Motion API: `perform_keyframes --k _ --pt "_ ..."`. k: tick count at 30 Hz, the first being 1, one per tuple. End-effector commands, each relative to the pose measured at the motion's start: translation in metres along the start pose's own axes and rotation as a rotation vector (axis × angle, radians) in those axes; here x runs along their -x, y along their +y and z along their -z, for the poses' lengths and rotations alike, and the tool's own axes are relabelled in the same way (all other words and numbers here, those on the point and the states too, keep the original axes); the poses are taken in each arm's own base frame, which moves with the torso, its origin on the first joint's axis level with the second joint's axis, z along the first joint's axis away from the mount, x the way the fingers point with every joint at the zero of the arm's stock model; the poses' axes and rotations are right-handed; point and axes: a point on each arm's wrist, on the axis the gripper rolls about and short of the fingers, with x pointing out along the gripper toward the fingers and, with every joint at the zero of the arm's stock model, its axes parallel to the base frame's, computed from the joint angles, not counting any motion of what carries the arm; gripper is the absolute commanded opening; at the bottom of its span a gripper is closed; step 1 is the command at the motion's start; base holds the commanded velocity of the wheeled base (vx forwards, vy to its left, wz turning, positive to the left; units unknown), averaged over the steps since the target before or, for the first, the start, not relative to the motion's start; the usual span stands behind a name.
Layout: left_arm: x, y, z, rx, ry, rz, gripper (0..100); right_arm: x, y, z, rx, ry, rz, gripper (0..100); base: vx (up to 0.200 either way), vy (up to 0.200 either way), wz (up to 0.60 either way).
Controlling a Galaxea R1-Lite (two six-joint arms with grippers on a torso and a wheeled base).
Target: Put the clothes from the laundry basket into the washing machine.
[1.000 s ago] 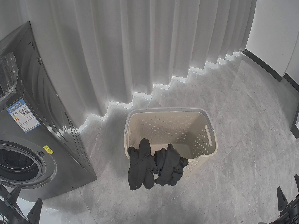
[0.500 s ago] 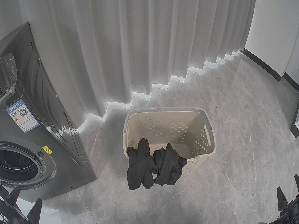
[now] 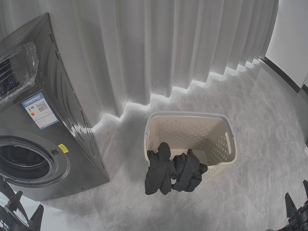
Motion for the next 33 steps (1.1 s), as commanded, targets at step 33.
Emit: perform_keyframes --k 33 --pt "-0.001 0.000 0.004 -0.013 0.017 0.004 100 -0.090 0.028 -0.113 -0.216 0.357 -0.523 100 0.000 0.000 0.00"
